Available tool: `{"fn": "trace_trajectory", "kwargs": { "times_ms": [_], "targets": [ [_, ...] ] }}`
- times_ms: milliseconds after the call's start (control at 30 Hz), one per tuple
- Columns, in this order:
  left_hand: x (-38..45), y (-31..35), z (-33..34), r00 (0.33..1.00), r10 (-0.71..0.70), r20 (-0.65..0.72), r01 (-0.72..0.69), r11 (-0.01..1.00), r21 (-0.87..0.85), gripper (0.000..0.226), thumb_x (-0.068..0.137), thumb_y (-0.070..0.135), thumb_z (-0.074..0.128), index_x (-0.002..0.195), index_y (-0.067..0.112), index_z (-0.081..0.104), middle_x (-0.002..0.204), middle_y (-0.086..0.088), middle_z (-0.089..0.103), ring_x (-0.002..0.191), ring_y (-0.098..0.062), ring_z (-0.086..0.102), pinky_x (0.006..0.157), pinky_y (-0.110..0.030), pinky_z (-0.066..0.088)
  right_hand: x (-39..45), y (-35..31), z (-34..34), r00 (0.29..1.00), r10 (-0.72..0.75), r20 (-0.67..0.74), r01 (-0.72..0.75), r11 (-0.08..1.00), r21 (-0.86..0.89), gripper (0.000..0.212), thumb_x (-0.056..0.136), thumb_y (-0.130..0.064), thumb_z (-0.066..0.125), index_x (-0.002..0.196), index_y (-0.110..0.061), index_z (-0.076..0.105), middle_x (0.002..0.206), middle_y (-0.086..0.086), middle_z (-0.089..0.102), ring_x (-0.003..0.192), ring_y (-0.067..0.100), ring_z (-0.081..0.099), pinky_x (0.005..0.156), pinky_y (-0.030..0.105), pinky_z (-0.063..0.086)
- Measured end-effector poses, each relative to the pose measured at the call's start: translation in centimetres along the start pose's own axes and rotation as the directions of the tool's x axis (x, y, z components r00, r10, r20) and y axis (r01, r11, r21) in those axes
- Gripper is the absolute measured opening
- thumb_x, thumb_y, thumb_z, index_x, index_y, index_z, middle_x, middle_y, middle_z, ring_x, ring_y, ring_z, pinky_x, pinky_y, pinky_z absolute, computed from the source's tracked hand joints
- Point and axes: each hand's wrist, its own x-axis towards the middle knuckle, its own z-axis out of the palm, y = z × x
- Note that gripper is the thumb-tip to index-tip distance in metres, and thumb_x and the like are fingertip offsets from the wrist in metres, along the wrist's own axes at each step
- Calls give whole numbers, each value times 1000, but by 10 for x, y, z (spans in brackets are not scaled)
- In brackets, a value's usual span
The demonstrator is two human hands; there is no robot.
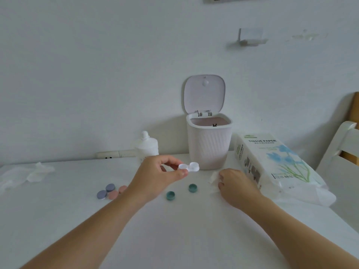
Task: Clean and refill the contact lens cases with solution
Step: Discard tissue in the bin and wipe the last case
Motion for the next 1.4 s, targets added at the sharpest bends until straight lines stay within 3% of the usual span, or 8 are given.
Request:
{"fn": "trace_trajectory", "kwargs": {
  "times_ms": [133,300,400,733,867,967,1133,1400],
  "targets": [
    [17,28,0,1000,2,-27,-5,995,-99,10,79,30,85,86,27,79,83,8,76,55,-1,52,55,-9,40,6,3,4,997,69,22,-69,998,8,27,90,-18,51,65,-22,42,78,-4,55,75,23,52,49,26,30],
    [51,58,-2,996,-20,-88,9,991,-130,12,81,23,83,91,18,78,89,-5,78,46,3,51,47,-11,39,3,3,10,999,33,-31,-31,999,35,19,94,-25,44,77,-19,49,100,2,62,92,26,59,66,30,37],
    [74,69,-4,994,0,-111,-13,993,-115,10,81,24,84,86,22,76,90,-5,79,41,3,48,45,-11,39,3,4,14,997,10,-74,-8,1000,30,32,96,-37,44,70,-19,44,96,-3,53,90,21,51,67,30,36],
    [151,78,-3,995,5,-99,-1,999,43,17,77,25,86,90,23,76,80,6,69,40,2,50,42,-10,38,-1,9,12,994,-67,-88,68,998,12,31,100,-44,41,104,-28,67,112,-9,53,110,18,45,92,30,40],
    [170,77,-3,996,63,-62,-49,975,215,28,78,22,85,104,21,75,86,7,68,59,0,59,57,-14,44,-2,10,11,992,-73,-100,75,997,17,31,100,-43,41,108,-29,67,114,-9,54,111,18,45,92,30,41],
    [174,78,-4,975,213,59,-212,827,521,29,83,22,78,111,23,73,95,8,70,80,-7,62,67,-23,47,-1,10,12,991,-77,-113,82,996,38,31,101,-42,42,109,-28,68,113,-9,54,110,17,46,91,30,41],
    [177,90,-4,872,337,354,-468,365,805,20,98,32,61,116,29,69,109,8,66,94,-19,59,77,-34,46,0,12,14,990,-64,-125,79,990,116,28,98,-40,46,100,-24,69,106,-9,54,104,16,45,88,29,42],
    [184,102,-3,769,397,501,-588,132,798,26,100,18,55,120,30,67,111,7,61,99,-24,62,75,-35,46,0,12,12,990,-57,-127,76,985,155,26,97,-39,49,100,-22,70,106,-9,54,104,17,45,86,28,42]
  ]
}}
